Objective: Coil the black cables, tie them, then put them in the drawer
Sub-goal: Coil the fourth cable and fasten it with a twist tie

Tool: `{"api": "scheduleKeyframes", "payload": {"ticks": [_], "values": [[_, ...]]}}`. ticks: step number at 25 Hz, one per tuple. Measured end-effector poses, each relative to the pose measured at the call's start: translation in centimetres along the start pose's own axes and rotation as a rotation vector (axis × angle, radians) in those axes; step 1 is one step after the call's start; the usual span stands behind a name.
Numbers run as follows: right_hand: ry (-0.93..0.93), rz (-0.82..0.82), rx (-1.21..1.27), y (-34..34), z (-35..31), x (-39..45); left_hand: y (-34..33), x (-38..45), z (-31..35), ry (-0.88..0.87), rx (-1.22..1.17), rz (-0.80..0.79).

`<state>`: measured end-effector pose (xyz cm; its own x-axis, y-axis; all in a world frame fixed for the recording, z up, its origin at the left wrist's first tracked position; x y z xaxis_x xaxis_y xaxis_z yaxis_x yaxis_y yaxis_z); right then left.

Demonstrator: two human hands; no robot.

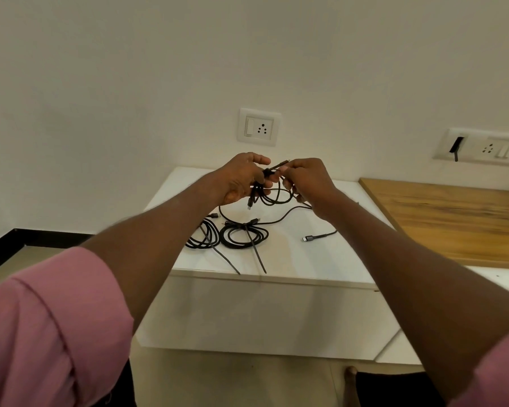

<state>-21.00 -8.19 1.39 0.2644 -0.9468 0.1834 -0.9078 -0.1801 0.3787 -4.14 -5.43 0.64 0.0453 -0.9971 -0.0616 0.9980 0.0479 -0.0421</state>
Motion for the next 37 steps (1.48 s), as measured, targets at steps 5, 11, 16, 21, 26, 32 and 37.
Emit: {"api": "scheduleKeyframes", "payload": {"ticks": [5, 11, 16, 21, 26, 32, 37], "values": [[-0.05, -0.001, -0.038, 0.6, 0.1, -0.3, 0.2, -0.3, 0.1, -0.005, -0.103, -0.05], [-0.018, -0.13, -0.146, 0.1, -0.1, -0.7, 0.4, 0.1, 0.0, -0.015, -0.024, 0.019], [0.162, 0.021, -0.234, -0.7, -1.5, -0.3, 0.3, 0.6, 0.3, 0.031, 0.045, 0.118], [0.268, -0.031, -0.302, -1.5, -2.3, -0.5, 0.6, 0.2, 0.9, 0.046, 0.002, 0.199], [0.27, -0.006, -0.227, -0.8, -2.9, -0.5, 1.5, -0.1, 1.4, -0.078, 0.139, 0.241], [0.189, 0.087, -0.299, 2.0, -1.3, -0.4, 1.9, -1.2, 1.4, -0.044, -0.094, -0.034], [0.219, -0.106, -0.321, 0.8, -1.1, -1.0, 1.5, -0.9, 0.7, -0.028, 0.1, 0.063]]}}
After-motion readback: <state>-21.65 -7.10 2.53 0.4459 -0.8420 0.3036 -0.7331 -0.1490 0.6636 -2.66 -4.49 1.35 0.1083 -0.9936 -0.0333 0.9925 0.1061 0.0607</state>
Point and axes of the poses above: each hand's wrist, its own x-axis towards the middle knuckle, its own y-axis out of the back of the hand, z = x × y, the point moved 2 cm from there along x, towards the middle knuckle
